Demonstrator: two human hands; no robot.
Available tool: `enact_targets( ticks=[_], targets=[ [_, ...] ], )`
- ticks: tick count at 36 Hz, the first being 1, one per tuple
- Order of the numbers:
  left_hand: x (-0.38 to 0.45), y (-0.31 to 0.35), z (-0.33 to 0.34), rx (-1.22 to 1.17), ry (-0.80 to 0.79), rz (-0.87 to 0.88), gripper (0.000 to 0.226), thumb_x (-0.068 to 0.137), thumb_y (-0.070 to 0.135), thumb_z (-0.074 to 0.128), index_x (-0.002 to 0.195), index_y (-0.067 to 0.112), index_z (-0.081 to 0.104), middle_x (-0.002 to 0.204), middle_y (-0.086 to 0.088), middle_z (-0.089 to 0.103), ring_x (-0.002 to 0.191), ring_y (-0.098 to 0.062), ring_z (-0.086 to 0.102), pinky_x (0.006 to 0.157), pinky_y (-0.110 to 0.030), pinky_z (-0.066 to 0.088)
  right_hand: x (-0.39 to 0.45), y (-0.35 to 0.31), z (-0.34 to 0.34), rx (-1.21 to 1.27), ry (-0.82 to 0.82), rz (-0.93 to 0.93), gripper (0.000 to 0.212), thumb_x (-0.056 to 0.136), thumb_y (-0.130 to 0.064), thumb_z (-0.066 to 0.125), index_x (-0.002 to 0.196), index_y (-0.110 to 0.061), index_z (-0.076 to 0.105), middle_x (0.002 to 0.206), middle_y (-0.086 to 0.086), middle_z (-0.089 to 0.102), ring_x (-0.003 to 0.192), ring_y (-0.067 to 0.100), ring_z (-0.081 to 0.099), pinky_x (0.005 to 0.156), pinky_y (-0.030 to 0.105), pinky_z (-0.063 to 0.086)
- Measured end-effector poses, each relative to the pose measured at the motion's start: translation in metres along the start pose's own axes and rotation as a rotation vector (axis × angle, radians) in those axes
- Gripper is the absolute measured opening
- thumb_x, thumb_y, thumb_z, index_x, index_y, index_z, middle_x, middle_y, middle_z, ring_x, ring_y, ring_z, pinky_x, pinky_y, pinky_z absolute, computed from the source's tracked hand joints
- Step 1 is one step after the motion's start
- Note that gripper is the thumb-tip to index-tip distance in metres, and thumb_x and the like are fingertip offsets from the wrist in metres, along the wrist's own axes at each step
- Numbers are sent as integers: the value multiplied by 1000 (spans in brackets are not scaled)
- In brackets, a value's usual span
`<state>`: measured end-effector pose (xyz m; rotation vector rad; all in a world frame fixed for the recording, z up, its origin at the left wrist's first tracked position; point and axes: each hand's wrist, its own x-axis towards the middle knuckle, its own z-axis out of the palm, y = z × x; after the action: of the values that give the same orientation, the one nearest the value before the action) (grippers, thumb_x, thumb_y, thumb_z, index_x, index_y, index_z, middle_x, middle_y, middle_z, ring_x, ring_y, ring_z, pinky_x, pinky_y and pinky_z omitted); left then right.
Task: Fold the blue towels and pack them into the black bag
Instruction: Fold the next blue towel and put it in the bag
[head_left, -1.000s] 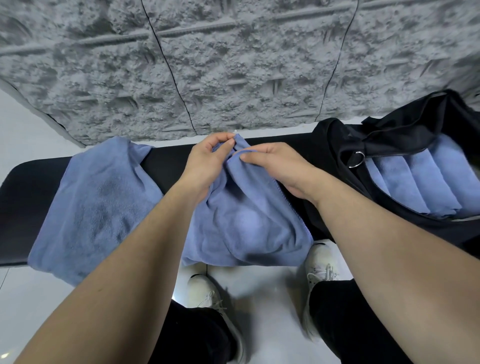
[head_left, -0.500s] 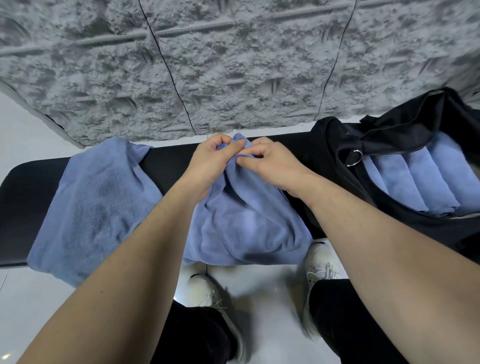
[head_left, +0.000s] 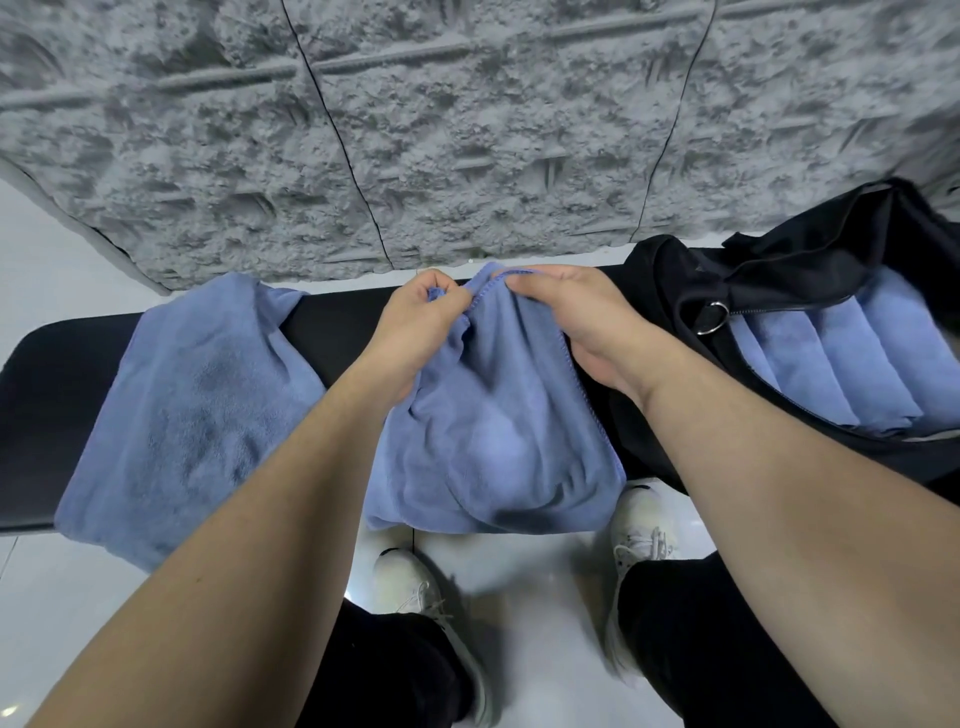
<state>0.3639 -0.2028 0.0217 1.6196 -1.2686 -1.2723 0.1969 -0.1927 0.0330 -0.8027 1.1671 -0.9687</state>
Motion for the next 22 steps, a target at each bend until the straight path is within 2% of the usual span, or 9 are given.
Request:
enact_targets(
  ticks=[2, 4, 7, 9, 13, 15, 17, 19, 22],
  targets=[
    [-1, 2, 2, 0, 10, 8, 19, 87, 15, 59, 71, 19, 50, 59, 10, 55, 56, -3, 51, 57, -13, 40, 0, 0, 1, 18, 4, 6, 23, 91, -9, 66, 112, 0, 72, 106, 14, 74, 106, 27, 70, 97, 36, 54],
    [-2, 4, 3, -16, 25, 35, 24, 87, 11, 58, 68, 20, 46, 56, 11, 49, 50, -2, 45, 50, -11, 37, 1, 0, 1, 39, 1, 3, 24, 92, -9, 65, 113, 0, 71, 107, 15, 74, 107, 28, 69, 98, 37, 53],
    [-1, 5, 4, -35, 49, 77, 28, 85, 8, 57, 66, 21, 42, 69, -1, 44, 58, -11, 38, 50, -15, 32, 1, 0, 1, 33, -31, -22, 25, 93, -8, 63, 115, 1, 70, 110, 16, 73, 108, 28, 68, 101, 38, 52],
    [-1, 5, 4, -45, 30, 84, 29, 85, 4, 56, 66, 20, 40, 76, -6, 47, 65, -14, 40, 53, -17, 34, 0, 0, 1, 37, -42, -34, 24, 94, -6, 61, 115, 3, 69, 110, 16, 73, 109, 28, 68, 100, 36, 52],
    [-2, 3, 4, -21, 8, 74, 27, 84, 0, 51, 68, 19, 43, 59, 4, 47, 52, -8, 41, 48, -16, 35, 0, 1, 0, 7, -52, -70, 22, 94, -3, 60, 113, 3, 70, 110, 16, 73, 110, 27, 68, 101, 34, 52],
    [-1, 4, 5, -63, 16, 46, 18, 87, 2, 51, 79, 18, 54, 65, 5, 54, 56, -7, 47, 54, -15, 40, 1, 2, 0, -11, -64, -79, 20, 93, -2, 61, 110, 3, 71, 108, 15, 74, 108, 25, 69, 100, 34, 52],
    [-1, 6, 4, -129, -19, -18, 10, 89, 12, 55, 92, 16, 64, 79, -2, 64, 69, -13, 57, 65, -25, 48, 2, 2, 0, -23, -71, -84, 17, 92, 0, 62, 105, 1, 73, 104, 15, 74, 102, 23, 70, 98, 34, 53],
    [-1, 6, 4, -152, -77, -78, 14, 90, 23, 58, 79, 16, 64, 70, -1, 60, 64, -14, 55, 65, -30, 47, 2, 3, 1, -49, -73, -99, 14, 89, 2, 65, 96, -5, 75, 98, 11, 76, 95, 18, 71, 95, 31, 55],
    [0, 3, 4, -119, -108, -73, 34, 88, 34, 66, 60, 21, 53, 60, 1, 49, 57, -13, 45, 59, -26, 40, 3, 3, 2, -118, -48, -142, 16, 85, 1, 70, 85, -14, 75, 92, 1, 77, 94, 12, 70, 94, 26, 54]
  ],
)
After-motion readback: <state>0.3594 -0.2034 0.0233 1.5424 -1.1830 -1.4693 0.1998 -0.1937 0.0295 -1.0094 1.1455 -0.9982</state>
